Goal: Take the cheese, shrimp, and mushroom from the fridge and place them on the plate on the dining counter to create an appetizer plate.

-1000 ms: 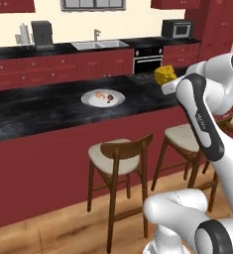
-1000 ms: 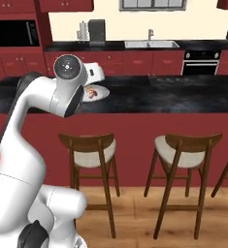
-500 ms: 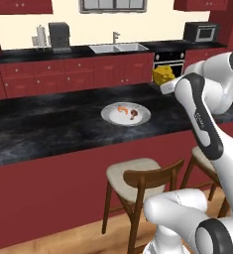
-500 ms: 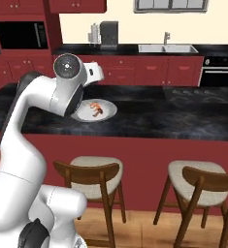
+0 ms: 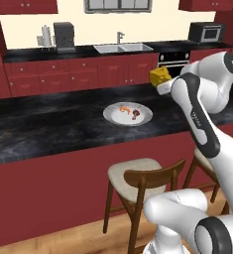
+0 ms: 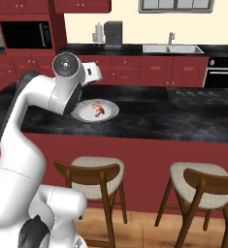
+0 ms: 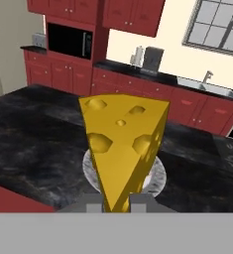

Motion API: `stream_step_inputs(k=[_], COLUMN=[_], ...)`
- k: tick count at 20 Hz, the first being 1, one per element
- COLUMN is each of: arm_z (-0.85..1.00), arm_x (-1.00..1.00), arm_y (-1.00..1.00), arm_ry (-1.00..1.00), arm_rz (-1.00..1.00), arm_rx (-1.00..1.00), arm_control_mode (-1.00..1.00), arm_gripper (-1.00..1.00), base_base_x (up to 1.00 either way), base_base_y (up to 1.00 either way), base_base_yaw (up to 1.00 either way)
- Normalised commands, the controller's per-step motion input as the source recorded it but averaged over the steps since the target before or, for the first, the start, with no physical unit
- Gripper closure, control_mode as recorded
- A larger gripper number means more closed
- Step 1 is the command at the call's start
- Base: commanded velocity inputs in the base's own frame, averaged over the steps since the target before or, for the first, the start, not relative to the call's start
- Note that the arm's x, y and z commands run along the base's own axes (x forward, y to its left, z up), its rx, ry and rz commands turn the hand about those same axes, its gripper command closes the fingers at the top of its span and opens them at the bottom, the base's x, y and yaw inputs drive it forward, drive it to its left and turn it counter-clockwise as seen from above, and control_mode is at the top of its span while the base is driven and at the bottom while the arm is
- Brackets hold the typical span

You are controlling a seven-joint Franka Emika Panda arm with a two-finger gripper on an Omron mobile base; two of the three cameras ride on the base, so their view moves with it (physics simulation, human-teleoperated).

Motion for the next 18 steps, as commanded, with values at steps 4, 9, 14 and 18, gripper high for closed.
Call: stream_step_inputs(k=[4, 9, 14, 18], arm_z=[-0.31, -0.42, -0.55, -0.65], arm_x=[0.43, 0.39, 0.46, 0.67], arm_y=[0.45, 0.34, 0.00, 0.01], arm_ry=[0.13, 0.07, 0.00, 0.02], arm_rz=[0.00, 0.00, 0.01, 0.02], arm_rx=[-0.07, -0.05, 0.00, 0.00], arm_control_mode=[-1.00, -1.00, -1.00, -1.00], arm_gripper=[1.00, 1.00, 1.00, 1.00], base_base_x=[0.00, 0.00, 0.00, 0.00], base_base_y=[0.00, 0.00, 0.00, 0.00], base_base_yaw=[0.00, 0.00, 0.00, 0.00])
